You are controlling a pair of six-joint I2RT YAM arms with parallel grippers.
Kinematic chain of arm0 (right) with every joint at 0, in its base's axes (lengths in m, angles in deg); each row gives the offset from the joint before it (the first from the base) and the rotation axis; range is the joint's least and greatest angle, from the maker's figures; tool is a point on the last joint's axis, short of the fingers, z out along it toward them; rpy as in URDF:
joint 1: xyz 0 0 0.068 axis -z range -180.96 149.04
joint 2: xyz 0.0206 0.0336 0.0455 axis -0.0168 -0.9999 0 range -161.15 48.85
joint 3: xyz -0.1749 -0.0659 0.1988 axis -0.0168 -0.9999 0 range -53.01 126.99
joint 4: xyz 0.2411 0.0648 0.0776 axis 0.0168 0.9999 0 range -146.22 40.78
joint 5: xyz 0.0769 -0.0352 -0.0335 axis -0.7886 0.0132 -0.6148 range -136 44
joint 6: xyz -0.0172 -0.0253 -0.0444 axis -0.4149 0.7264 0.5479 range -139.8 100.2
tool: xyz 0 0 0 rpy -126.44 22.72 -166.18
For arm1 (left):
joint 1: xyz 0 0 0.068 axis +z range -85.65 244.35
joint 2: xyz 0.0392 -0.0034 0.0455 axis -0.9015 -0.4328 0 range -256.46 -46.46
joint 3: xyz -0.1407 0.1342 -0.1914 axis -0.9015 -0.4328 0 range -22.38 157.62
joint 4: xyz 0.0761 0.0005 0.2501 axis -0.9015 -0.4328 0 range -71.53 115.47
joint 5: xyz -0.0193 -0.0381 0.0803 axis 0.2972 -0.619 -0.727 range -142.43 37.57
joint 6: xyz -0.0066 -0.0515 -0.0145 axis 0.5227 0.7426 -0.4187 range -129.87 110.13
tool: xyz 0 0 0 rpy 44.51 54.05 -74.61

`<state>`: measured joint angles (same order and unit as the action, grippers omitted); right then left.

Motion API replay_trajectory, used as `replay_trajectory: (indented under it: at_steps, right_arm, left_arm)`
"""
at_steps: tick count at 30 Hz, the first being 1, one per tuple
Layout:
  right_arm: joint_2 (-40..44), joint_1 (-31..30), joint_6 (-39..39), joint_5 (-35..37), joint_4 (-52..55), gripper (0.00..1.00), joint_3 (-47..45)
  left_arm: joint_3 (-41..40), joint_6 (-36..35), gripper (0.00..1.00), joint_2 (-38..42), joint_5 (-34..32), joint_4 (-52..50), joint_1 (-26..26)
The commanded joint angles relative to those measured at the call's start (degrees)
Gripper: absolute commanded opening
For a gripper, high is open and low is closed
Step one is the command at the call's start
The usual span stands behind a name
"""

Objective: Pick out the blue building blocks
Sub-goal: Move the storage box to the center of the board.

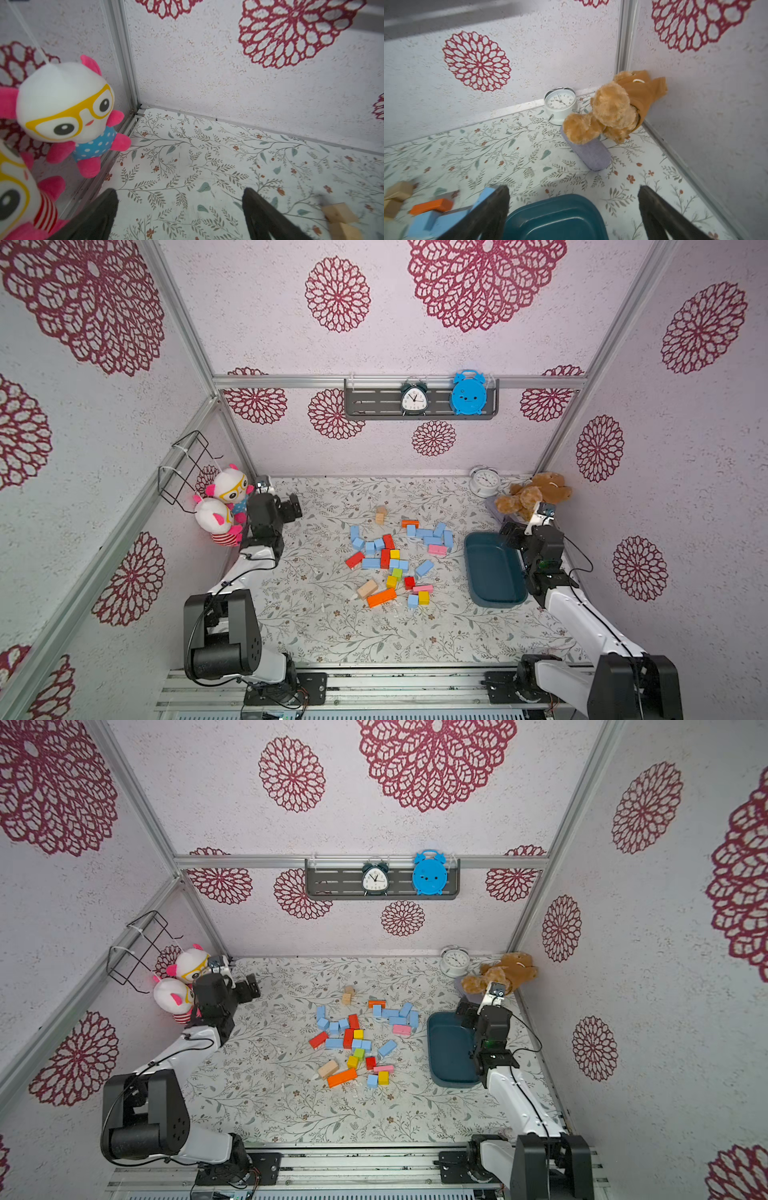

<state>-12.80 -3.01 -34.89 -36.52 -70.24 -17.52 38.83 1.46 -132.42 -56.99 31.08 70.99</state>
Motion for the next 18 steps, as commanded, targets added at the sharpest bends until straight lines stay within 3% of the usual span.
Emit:
replay_trajectory:
  at_steps: [1,4,8,13,18]
  right_arm:
    - [2.34,0.00,-9.90,-4.99,22.25,0.99,4.31]
    - [0.17,-2.25,-12.42,-5.26,34.99,0.99,8.36]
    - [-2.53,-6.77,-15.94,-9.05,37.66,0.94,7.81]
    - [-4.62,-9.17,-19.57,-11.38,35.24,0.86,5.08]
    - [-2.65,-10.96,-22.60,-13.28,35.29,0.86,-0.34]
  left_arm:
    - [12.44,6.99,0.99,-2.50,6.43,-25.84,-0.79]
    - [13.83,10.89,0.98,-3.11,11.92,-28.44,-2.76]
    - [1.87,16.00,0.98,-1.32,19.89,-13.30,-5.87]
    - [-1.63,14.58,0.98,-2.07,19.28,-13.05,-10.15]
    - [-3.04,13.11,0.97,-1.37,17.83,-13.34,-10.63]
